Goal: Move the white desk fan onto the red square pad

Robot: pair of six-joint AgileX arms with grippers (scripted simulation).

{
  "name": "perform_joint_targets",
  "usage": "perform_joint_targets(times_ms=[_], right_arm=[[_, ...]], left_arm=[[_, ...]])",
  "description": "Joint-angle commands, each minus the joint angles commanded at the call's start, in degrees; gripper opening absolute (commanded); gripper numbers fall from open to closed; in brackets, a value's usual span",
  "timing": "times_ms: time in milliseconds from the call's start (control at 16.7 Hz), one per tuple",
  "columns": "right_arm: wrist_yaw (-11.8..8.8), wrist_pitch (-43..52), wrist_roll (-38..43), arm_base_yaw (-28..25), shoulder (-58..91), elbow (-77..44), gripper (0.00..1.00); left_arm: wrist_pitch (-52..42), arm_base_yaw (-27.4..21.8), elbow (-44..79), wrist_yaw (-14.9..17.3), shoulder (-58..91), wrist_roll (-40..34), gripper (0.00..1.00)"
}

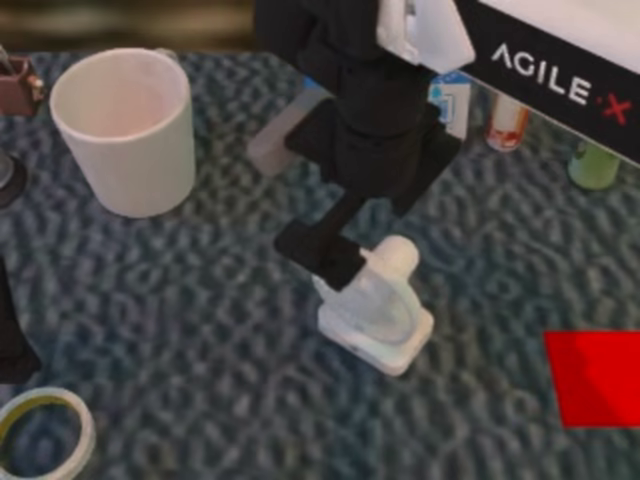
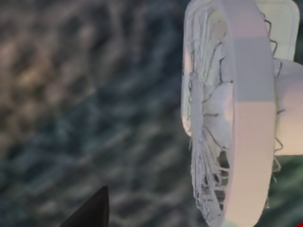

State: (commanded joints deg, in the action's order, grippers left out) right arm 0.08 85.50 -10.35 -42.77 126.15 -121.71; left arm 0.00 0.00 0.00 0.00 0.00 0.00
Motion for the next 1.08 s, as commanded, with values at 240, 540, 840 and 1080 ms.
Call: perform_joint_targets(times_ms=[240,540,840,1080], right_arm=[[0.00,-5.85,-0.03,-0.19,-0.53,6.47,1.00],[0.00,-11.57,0.09,-0.33,-0.79,12.43,1.00],[0.00,-11.57,0.09,-0.33,-0.79,12.43,0.77],[0.00,-11.57,0.09,-0.33,-0.79,12.43,0.47]], left_arm=[[0.00,0.00,0.00,0.00,0.00,0.00,1.00],[0.00,0.00,0.00,0.00,0.00,0.00,1.00],[0.00,0.00,0.00,0.00,0.00,0.00,1.00],[0.00,0.00,0.00,0.00,0.00,0.00,1.00]])
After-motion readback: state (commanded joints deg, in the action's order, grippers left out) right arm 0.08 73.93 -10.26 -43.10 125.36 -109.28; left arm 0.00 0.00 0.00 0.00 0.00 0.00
